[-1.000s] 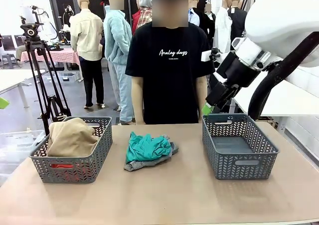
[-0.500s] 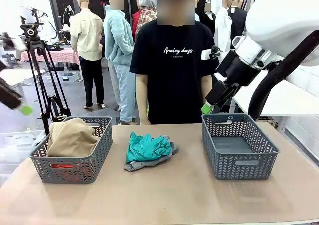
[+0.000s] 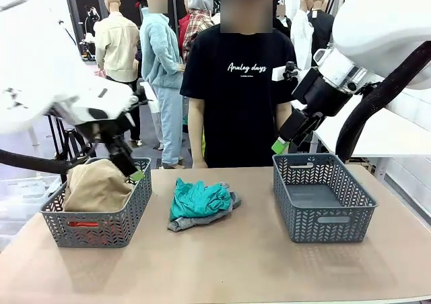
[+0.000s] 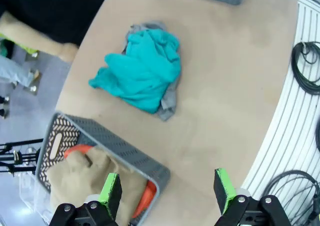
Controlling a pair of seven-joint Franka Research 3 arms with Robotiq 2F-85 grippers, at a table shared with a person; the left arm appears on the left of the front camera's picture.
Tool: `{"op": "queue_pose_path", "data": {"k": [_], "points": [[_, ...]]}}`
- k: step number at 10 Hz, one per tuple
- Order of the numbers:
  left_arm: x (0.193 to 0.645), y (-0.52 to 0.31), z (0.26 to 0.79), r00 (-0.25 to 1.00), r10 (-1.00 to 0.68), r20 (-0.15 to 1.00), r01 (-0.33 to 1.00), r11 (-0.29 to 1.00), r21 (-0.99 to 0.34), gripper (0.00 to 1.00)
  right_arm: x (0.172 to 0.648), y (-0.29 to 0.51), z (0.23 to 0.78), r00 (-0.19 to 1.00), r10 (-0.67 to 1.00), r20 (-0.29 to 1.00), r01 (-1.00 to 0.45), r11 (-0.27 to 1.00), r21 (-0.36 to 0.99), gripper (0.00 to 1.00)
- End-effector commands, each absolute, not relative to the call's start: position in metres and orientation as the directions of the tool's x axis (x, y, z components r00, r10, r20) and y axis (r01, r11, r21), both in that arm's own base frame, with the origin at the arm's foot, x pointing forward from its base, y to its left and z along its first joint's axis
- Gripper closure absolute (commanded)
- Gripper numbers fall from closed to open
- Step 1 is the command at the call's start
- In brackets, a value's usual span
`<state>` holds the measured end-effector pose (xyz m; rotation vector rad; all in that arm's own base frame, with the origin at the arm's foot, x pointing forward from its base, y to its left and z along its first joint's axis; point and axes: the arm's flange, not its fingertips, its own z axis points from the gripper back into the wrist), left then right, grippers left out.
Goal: Sort the tops and bottoms.
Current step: Lift clothes from the center of the table with your left hand.
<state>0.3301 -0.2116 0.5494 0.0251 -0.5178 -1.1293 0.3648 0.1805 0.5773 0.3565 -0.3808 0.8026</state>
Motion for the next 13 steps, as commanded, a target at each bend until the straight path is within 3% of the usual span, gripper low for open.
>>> {"op": "queue_pose_path", "data": {"k": [1, 2, 5, 8, 13], "points": [[0.345, -0.217, 0.551, 0.373, -0.832, 0.411, 0.814, 0.506, 0.285, 0.04, 0.366, 0.179, 0.578, 0.633, 0.625, 0.456, -0.749, 0.644, 0.158, 0.00], [0.330, -0.212, 0.549, 0.323, -0.866, 0.382, 0.855, 0.440, 0.276, 0.04, 0.366, 0.179, 0.578, 0.633, 0.625, 0.456, -0.749, 0.644, 0.158, 0.00], [0.339, -0.218, 0.548, 0.335, -0.857, 0.393, 0.847, 0.456, 0.273, 0.04, 0.366, 0.179, 0.578, 0.633, 0.625, 0.456, -0.749, 0.644, 0.158, 0.00], [0.348, -0.263, 0.545, 0.312, -0.792, 0.525, 0.785, 0.526, 0.328, 0.04, 0.366, 0.179, 0.578, 0.633, 0.625, 0.456, -0.749, 0.644, 0.158, 0.00], [0.414, -0.326, 0.455, 0.410, -0.814, 0.412, 0.764, 0.553, 0.331, 0.04, 0.366, 0.179, 0.578, 0.633, 0.625, 0.456, -0.749, 0.644, 0.158, 0.00]]}}
